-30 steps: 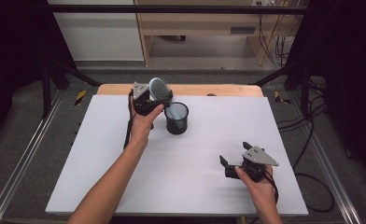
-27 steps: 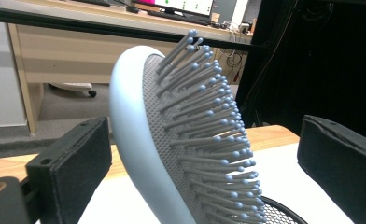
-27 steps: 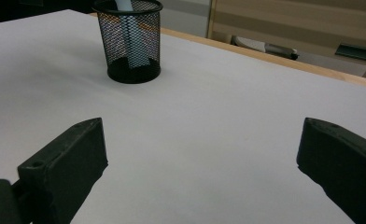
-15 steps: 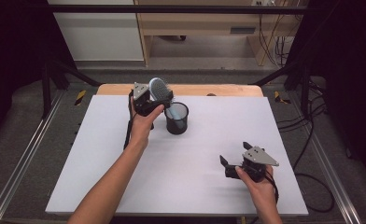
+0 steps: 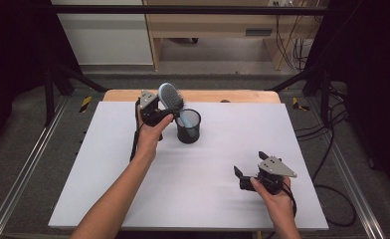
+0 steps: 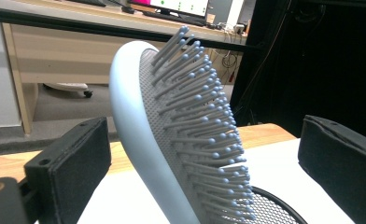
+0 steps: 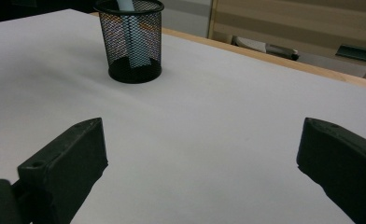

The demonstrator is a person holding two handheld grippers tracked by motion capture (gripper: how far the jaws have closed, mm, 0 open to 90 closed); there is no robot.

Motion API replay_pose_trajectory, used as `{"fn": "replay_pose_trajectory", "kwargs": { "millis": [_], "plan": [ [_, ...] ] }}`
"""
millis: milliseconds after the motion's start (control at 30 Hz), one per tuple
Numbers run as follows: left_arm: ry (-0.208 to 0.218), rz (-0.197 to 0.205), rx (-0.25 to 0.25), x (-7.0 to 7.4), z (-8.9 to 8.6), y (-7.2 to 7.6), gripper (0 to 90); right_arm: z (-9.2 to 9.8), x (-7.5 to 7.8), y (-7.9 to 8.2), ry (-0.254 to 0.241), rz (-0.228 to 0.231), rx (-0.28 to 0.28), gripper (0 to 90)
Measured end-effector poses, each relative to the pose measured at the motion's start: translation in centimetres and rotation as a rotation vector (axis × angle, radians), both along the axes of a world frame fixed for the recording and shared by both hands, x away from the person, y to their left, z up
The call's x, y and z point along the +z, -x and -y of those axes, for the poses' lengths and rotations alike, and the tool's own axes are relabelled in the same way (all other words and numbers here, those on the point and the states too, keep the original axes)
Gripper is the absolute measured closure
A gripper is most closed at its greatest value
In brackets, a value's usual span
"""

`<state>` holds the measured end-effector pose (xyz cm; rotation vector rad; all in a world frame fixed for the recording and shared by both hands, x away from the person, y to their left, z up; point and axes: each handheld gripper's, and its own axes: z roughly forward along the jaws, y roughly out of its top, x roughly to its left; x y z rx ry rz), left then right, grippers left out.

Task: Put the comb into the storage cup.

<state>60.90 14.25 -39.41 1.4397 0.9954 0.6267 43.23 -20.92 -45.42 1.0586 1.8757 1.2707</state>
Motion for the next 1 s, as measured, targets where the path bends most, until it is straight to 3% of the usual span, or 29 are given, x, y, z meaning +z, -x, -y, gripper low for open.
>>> {"fn": "replay_pose_trajectory", "kwargs": {
  "millis": [1000],
  "plan": [
    [-0.011, 0.005, -0.010, -0.1, -0.9, 1.9, 2.6, -0.2, 0.0, 0.0, 0.002, -0.009, 0.011, 2.7]
  ]
}}
